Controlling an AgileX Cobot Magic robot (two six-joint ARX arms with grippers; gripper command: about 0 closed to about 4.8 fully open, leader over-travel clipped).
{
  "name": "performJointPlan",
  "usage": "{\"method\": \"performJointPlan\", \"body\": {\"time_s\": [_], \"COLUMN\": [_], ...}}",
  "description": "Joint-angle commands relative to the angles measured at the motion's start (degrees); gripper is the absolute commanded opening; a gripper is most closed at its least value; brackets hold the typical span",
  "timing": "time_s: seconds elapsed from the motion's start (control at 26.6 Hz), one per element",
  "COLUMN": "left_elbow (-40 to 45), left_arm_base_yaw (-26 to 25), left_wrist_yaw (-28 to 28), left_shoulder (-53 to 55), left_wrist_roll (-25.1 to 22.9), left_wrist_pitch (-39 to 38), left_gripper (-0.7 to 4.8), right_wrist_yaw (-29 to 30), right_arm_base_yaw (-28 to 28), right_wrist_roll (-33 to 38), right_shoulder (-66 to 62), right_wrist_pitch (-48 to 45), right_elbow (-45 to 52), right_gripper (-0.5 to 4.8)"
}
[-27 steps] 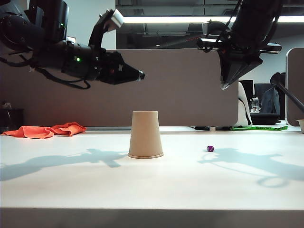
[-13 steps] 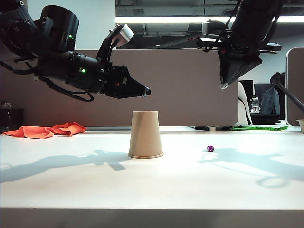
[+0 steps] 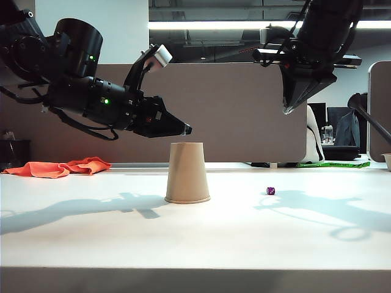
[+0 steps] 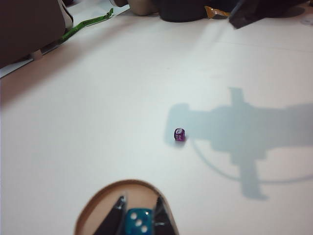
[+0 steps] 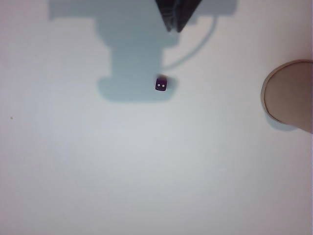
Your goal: Throw the dice onto the paper cup, compare its value with the values of the other dice on the table, place the die with the higher value on the paper cup, and take no action if both dice have the same value.
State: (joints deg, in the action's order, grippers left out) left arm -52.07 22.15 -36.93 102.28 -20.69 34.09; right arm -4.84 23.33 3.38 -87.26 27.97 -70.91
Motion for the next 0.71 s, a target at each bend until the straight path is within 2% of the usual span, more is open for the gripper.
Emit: {"method": "performJointPlan", "body": {"time_s": [0.04, 0.19, 0.34, 0.71], "left_elbow": [-0.22, -0.26, -0.33, -0.33], "left_arm_base_yaw": [0.09, 0.09, 0.09, 0.11], "left_wrist_yaw": [-0.22, -0.07, 2.4, 2.16], "left_shoulder": [0.81, 1.14, 1.14, 1.14], "left_wrist_roll": [-0.31, -0.33, -0.33, -0.13], "left_wrist_pitch": [1.68, 1.75, 2.16, 2.84], "left_gripper": [0.26, 0.27, 0.27, 0.29], "right_wrist_yaw": [0.09, 0.09, 0.09, 0.11], "right_arm_base_yaw": [0.09, 0.09, 0.09, 0.09], "right_wrist_roll": [0.02, 0.02, 0.04, 0.04], "right_shoulder": [0.24, 0.24, 0.24, 0.24], "right_wrist_pitch": [-0.83, -0.81, -0.81, -0.44], "right_elbow": [-0.09, -0.09, -0.09, -0.09], "right_gripper": [-0.01, -0.01, -0.01, -0.01]}}
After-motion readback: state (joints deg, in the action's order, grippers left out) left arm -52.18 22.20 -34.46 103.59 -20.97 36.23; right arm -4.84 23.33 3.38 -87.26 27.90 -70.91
